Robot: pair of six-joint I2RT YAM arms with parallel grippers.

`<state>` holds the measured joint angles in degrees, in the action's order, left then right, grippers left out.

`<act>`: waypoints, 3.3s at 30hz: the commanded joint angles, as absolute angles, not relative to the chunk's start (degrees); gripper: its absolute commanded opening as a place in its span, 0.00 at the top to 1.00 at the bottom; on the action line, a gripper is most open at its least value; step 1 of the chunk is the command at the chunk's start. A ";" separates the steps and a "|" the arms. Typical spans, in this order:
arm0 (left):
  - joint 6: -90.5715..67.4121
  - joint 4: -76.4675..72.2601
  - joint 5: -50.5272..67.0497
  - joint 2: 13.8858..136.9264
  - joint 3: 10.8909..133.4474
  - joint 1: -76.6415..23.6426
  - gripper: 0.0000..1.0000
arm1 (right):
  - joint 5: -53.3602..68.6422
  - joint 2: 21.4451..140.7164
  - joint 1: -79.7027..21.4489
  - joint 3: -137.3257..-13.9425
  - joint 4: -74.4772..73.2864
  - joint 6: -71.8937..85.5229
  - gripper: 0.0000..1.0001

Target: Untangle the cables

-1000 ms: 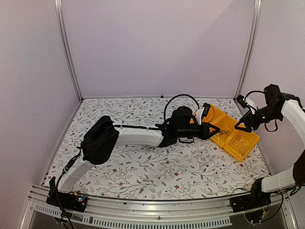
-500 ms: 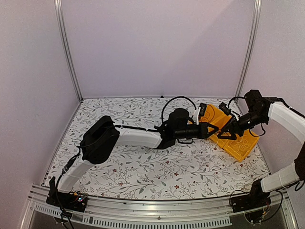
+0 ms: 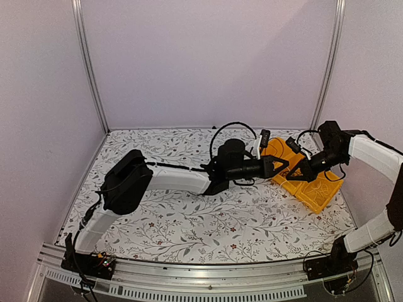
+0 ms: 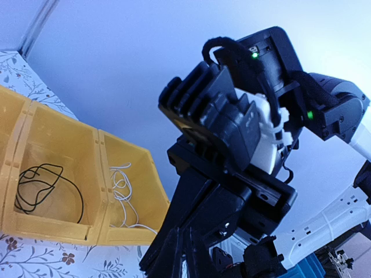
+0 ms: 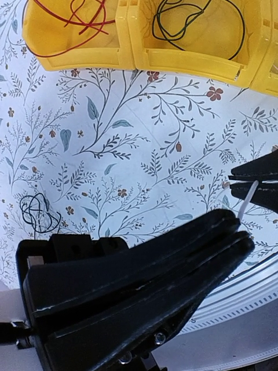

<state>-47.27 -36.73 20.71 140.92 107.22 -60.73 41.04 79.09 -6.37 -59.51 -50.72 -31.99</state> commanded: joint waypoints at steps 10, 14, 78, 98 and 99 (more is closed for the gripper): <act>-46.39 -40.36 14.56 118.09 77.05 -55.38 0.62 | 27.05 75.06 2.73 -70.42 -66.14 -45.96 1.00; -42.92 -38.79 12.25 109.20 65.44 -53.45 0.62 | 21.34 73.87 7.54 -70.12 -64.15 -51.45 1.00; -35.78 8.57 7.25 105.77 65.92 -39.78 0.75 | 18.60 89.25 -8.72 -86.33 -58.99 -43.62 0.50; -33.37 19.99 17.30 106.73 71.13 -41.56 0.67 | 26.34 104.61 -22.88 -93.69 -53.44 -39.08 0.52; -33.33 21.24 17.24 107.99 72.38 -41.86 0.67 | 26.48 104.83 -22.86 -93.63 -53.28 -39.04 0.52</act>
<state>-34.20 16.56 14.63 104.99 68.77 -40.53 24.08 103.53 -22.83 -91.88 -54.59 -40.47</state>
